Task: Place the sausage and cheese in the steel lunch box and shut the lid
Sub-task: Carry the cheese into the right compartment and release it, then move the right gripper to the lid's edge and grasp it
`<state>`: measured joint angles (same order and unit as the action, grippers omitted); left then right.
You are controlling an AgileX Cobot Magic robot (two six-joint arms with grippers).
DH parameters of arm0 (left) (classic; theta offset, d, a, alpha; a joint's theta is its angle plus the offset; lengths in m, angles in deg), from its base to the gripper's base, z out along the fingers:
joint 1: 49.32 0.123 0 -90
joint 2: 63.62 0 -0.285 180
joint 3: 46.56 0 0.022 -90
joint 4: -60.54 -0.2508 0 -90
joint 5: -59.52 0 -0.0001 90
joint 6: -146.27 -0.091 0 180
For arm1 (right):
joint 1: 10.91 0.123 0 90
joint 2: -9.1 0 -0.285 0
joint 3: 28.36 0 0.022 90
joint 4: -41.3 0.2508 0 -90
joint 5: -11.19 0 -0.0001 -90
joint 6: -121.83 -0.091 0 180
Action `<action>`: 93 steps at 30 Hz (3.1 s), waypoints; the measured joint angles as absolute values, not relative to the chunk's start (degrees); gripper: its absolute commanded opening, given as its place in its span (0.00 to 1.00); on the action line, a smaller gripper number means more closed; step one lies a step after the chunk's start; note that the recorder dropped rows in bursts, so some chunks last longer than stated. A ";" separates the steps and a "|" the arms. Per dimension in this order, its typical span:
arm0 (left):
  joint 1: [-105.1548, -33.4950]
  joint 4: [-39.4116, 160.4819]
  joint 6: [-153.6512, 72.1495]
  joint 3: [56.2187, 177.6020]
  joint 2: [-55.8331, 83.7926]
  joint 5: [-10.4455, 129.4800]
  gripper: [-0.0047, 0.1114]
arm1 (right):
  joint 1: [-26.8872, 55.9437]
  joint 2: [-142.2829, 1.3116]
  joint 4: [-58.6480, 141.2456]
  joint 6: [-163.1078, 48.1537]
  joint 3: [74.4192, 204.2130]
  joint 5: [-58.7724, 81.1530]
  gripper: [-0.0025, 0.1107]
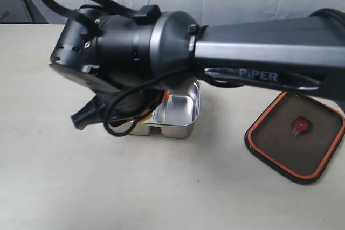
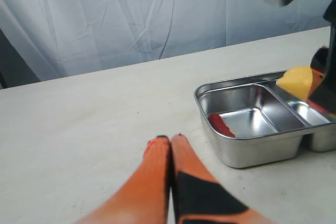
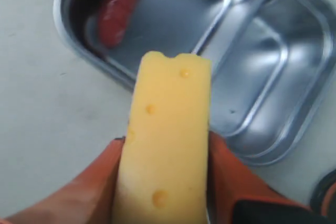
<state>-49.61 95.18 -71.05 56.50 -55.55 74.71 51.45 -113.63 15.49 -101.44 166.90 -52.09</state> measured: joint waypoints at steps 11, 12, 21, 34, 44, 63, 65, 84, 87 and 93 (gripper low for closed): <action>-49.61 95.18 -71.05 56.50 -55.55 74.71 0.04 | 35.78 -113.48 18.38 -92.47 166.90 -47.42 0.01; -49.61 95.18 -71.05 56.50 -55.55 74.71 0.04 | 35.08 -113.48 18.58 -91.38 166.90 -46.56 0.01; -49.61 95.18 -71.05 56.50 -55.55 74.71 0.04 | 28.65 -119.89 27.41 -81.08 166.90 -43.85 0.01; -49.61 95.18 -71.05 56.50 -55.55 74.71 0.04 | 28.26 -123.50 29.24 -79.56 166.90 -42.38 0.01; -49.61 95.18 -71.05 56.50 -55.55 74.71 0.04 | 28.21 -123.07 29.79 -79.69 166.90 -42.28 0.02; -49.61 95.18 -71.05 56.50 -55.55 74.71 0.04 | 28.21 -121.54 29.71 -76.97 166.90 -47.64 0.42; -49.61 95.18 -71.05 56.50 -55.55 74.71 0.04 | 28.21 -120.24 29.44 -77.15 166.90 -49.06 0.31; -49.61 95.18 -71.05 56.50 -55.55 74.71 0.04 | 28.12 -99.54 12.92 -86.37 161.73 -58.14 0.01; -49.61 95.18 -71.05 56.50 -55.55 74.71 0.04 | 28.12 -96.45 11.96 -89.06 155.33 -58.14 0.01; -49.61 95.18 -71.05 56.50 -55.55 74.71 0.04 | 28.12 -90.50 4.58 -104.37 133.45 -54.73 0.01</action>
